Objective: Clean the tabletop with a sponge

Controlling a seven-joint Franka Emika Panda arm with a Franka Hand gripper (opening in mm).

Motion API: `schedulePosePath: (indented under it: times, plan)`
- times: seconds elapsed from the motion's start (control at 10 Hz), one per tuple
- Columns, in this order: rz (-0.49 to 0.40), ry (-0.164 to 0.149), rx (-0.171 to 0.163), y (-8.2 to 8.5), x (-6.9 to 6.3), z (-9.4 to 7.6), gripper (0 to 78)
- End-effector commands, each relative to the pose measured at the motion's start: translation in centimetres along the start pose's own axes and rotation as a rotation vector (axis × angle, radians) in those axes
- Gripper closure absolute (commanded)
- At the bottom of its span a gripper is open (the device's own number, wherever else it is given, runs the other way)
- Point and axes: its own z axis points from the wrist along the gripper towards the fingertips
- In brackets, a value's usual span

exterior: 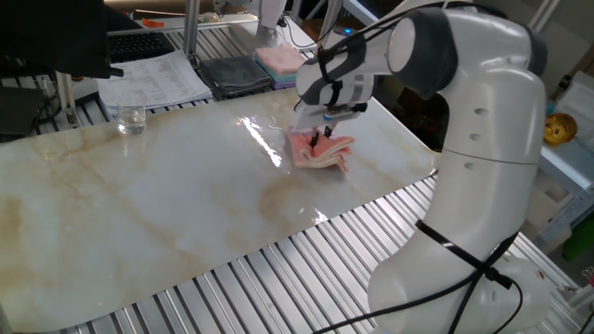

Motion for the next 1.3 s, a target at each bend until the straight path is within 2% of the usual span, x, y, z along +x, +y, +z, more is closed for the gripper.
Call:
schedulePosePath:
  times: [0.1,0.2,0.4,0.5,0.8,0.9,1.0,1.1,1.3]
  plan:
    - [0.057,-0.005,-0.024,5.5,2.3,-1.4,76.4]
    - [0.054,-0.015,-0.041,6.9,1.1,-1.1,76.4]
    - [0.034,-0.016,-0.049,7.2,-1.2,-0.7,76.4]
    - [0.019,-0.014,-0.043,6.9,-3.3,-0.9,76.4]
    - [-0.015,-0.018,-0.018,5.5,-7.0,-1.6,76.4]
    - [-0.022,-0.019,-0.015,5.1,-7.3,-1.6,76.4]
    - [-0.038,-0.02,-0.009,3.1,-8.2,-1.3,76.4]
    - [-0.055,-0.025,-0.006,1.5,-8.5,-0.8,76.4]
    - [-0.066,-0.019,0.019,-2.1,-8.5,0.6,76.4]
